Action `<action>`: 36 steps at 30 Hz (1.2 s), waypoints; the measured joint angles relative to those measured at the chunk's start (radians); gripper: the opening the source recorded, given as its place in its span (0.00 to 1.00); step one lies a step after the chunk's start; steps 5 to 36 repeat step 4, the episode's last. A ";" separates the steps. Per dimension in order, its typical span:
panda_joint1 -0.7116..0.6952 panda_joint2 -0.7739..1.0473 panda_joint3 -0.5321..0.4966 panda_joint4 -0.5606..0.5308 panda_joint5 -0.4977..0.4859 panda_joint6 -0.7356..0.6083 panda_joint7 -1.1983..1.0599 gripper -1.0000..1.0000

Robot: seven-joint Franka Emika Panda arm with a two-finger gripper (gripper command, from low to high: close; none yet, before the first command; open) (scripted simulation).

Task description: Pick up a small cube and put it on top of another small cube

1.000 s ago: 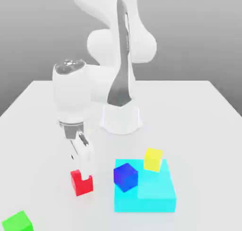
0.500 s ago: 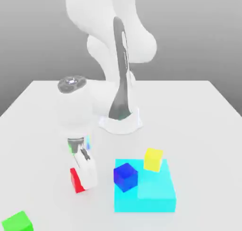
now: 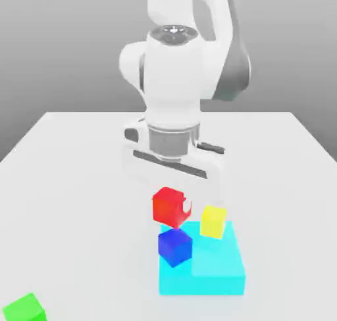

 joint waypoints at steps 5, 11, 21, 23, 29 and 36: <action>-0.001 0.052 0.002 -0.007 -0.010 0.060 0.007 1.00; -0.001 0.052 0.002 -0.007 -0.010 0.060 0.007 1.00; -0.001 0.052 0.002 -0.007 -0.010 0.060 0.007 1.00; -0.001 0.052 0.002 -0.007 -0.010 0.060 0.007 1.00; -0.001 0.052 0.002 -0.007 -0.010 0.060 0.007 1.00; -0.001 0.052 0.002 -0.007 -0.010 0.060 0.007 1.00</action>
